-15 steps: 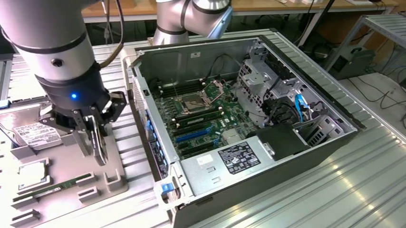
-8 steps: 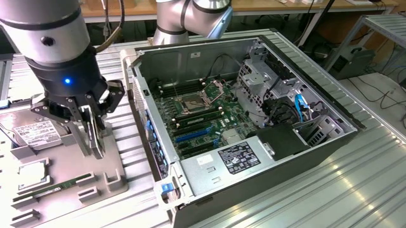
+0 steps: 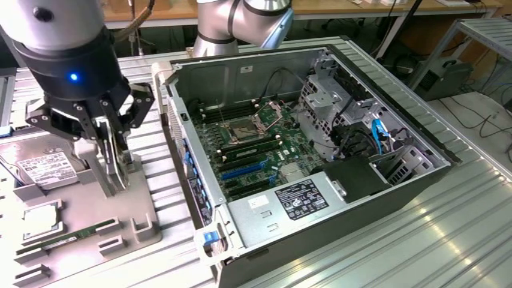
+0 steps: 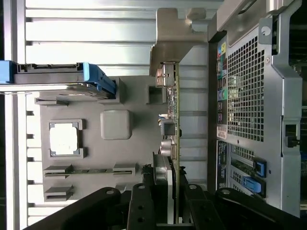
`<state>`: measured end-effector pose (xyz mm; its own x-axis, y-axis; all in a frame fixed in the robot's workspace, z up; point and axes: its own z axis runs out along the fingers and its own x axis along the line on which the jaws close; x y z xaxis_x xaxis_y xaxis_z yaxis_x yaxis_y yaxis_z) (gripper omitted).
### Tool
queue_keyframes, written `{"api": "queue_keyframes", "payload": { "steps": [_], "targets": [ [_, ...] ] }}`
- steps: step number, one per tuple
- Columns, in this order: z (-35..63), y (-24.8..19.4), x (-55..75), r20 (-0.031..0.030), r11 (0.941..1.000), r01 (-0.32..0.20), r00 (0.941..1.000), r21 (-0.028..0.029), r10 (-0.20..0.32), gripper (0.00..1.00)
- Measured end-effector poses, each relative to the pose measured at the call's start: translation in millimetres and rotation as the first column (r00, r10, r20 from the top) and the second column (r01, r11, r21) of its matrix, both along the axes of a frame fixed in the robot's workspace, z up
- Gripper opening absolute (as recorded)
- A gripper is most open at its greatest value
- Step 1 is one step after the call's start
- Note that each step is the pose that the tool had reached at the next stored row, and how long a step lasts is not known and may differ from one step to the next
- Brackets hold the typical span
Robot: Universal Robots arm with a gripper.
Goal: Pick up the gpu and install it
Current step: 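Pick up the gpu and move the gpu toward the slot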
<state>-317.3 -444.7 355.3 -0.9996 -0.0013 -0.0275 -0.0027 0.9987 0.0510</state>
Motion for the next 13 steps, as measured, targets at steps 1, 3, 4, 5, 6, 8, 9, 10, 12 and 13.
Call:
{"api": "queue_keyframes", "payload": {
  "steps": [1, 3, 4, 5, 6, 8, 9, 10, 12, 13],
  "targets": [
    [4.3, 0.0, 0.0, -0.0001, 1.0, 0.0, 1.0, 0.0001, 0.0, 0.28],
    [13.5, 0.0, 0.0, -0.0001, 1.0, 0.0, 1.0, 0.0004, 0.0, 0.28],
    [17.3, 0.0, 0.0, -0.0002, 1.0, 0.0, 1.0, 0.0004, 0.0, 0.28],
    [20.9, 0.0, 0.0, 0.0, 1.0, 0.0, 1.0, 0.0005, 0.0, 0.28],
    [24.9, 0.0, 0.0, -0.0001, 1.0, 0.0, 1.0, 0.0004, 0.0, 0.28],
    [32.2, 0.0, 0.0, -0.0001, 1.0, 0.0, 1.0, 0.0005, 0.0, 0.28],
    [35.9, 0.0, 0.0, 0.0, 1.0, 0.0, 1.0, 0.0008, 0.0, 0.28],
    [40.5, 0.0, 0.0, -0.0001, 1.0, 0.0, 1.0, 0.0014, 0.0, 0.28],
    [48.8, 0.0, 0.0, 0.0, 1.0, 0.0, 1.0, 0.0021, 0.0, 0.28],
    [52.3, 0.0, 0.0, -0.0001, 1.0, 0.0, 1.0, 0.0022, 0.0, 0.28]
  ]
}}
